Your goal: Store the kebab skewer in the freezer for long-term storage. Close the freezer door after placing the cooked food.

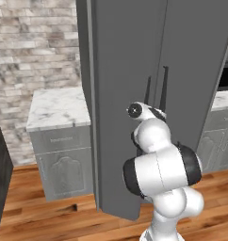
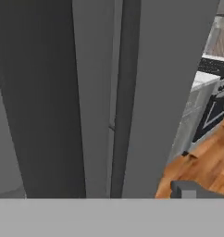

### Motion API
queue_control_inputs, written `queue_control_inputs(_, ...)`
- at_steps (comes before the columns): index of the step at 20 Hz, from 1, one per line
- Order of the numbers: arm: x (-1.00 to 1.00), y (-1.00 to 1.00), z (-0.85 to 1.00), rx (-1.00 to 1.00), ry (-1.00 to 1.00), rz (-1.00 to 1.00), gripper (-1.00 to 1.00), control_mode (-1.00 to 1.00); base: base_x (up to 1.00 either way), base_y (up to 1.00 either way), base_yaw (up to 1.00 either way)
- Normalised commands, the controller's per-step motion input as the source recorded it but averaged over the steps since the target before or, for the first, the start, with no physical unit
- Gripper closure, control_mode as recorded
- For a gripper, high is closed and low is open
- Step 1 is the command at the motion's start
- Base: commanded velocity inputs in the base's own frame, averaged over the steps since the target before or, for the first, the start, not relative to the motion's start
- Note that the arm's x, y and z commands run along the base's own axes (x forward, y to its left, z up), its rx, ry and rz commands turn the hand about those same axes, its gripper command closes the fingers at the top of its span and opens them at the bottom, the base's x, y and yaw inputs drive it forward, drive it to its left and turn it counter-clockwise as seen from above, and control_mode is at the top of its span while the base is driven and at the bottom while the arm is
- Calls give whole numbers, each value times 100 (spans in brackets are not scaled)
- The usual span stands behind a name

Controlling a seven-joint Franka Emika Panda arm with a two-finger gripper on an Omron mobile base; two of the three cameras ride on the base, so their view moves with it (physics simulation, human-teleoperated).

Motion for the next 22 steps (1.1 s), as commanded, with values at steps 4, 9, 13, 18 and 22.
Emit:
queue_control_inputs(4,10,-58,1,14,2,30,-100,-100,0,0,0)
queue_control_inputs(9,18,-16,16,7,4,20,-100,-100,0,0,0)
queue_control_inputs(13,27,-1,47,0,1,17,-100,-100,0,0,0)
queue_control_inputs(18,29,0,78,0,6,11,-100,-100,0,0,0)
queue_control_inputs(22,49,0,85,1,16,5,-100,-100,0,0,0)
